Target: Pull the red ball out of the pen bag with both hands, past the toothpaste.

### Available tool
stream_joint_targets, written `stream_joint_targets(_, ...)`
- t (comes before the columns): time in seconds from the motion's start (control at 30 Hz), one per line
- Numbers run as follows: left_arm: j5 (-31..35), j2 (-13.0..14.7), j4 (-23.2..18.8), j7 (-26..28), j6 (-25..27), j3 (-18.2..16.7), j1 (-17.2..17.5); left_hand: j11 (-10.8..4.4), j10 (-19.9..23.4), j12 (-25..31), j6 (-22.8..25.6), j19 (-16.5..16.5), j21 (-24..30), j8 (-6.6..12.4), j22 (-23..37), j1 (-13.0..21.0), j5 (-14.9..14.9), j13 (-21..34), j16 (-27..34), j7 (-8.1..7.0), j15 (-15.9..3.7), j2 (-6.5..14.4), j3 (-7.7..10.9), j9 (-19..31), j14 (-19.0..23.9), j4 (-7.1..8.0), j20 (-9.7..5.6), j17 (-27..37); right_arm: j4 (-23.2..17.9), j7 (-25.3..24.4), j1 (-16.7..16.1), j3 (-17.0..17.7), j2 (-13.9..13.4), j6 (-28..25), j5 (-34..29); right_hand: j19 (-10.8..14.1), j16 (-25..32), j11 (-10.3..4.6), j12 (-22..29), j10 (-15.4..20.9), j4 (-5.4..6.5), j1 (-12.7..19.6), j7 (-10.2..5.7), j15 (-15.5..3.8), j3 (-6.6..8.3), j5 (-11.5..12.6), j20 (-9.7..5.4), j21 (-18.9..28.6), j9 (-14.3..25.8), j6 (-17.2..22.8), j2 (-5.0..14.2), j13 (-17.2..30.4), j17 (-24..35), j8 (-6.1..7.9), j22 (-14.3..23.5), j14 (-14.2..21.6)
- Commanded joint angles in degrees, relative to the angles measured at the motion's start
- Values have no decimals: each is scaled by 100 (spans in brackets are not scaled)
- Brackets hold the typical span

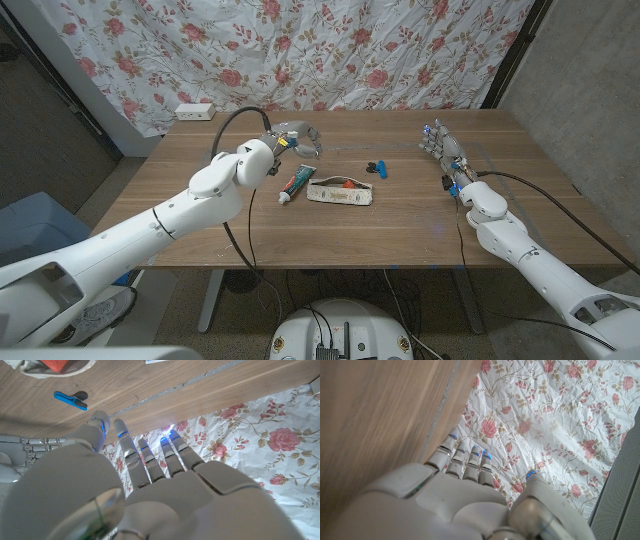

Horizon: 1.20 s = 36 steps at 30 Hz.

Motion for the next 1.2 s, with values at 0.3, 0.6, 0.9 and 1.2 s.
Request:
stream_joint_targets(0.3, 1837, -653, 235, -488, 402, 593, 27, 18, 59, -38, 98, -38, -29, -75, 4, 158, 1, 20, -11, 13, -524, -59, -100, 22, 63, 12, -39, 20, -138, -98, -69, 32, -53, -122, 4, 6, 41, -15, 57, 33, -45, 33, -13, -32, 29, 34, -15, 10, 12, 83, 54, -18, -13, 15, 11, -7)
stream_joint_targets(0.6, 2488, -925, 387, -700, 419, 692, 95, 23, 119, -40, 239, -43, -31, -84, 2, 235, 2, 21, -7, 33, -536, -95, -169, 25, 115, 18, -35, 21, -172, -87, -91, 50, -70, -162, 42, 10, 45, -18, 54, 23, -54, 22, -15, -35, 37, 31, -10, 11, 12, 88, 55, -29, -33, 12, 12, -6)
stream_joint_targets(0.9, 3003, -1221, 597, -649, 434, 711, 262, 14, 207, -30, 308, -34, -28, -111, 1, 315, 6, 21, 15, 28, -589, -119, -223, 28, 221, 17, -29, 21, -107, -64, -59, 55, -57, -154, 58, 13, 49, 1, 57, 28, -61, 9, -15, -39, 47, 28, -9, 12, 12, 92, 61, -40, -55, 8, 12, -8)
stream_joint_targets(1.2, 3279, -1476, 823, -396, 501, 665, 469, -16, 335, -27, 474, 10, -16, -122, 1, 471, 11, 22, 32, 49, -643, -140, -297, 35, 370, 14, -32, 23, -77, -35, -34, 54, -57, -183, 81, 16, 53, -19, 58, 30, -67, -5, -16, -35, 56, 25, -6, 12, 13, 96, 64, -48, -73, 6, 12, -7)
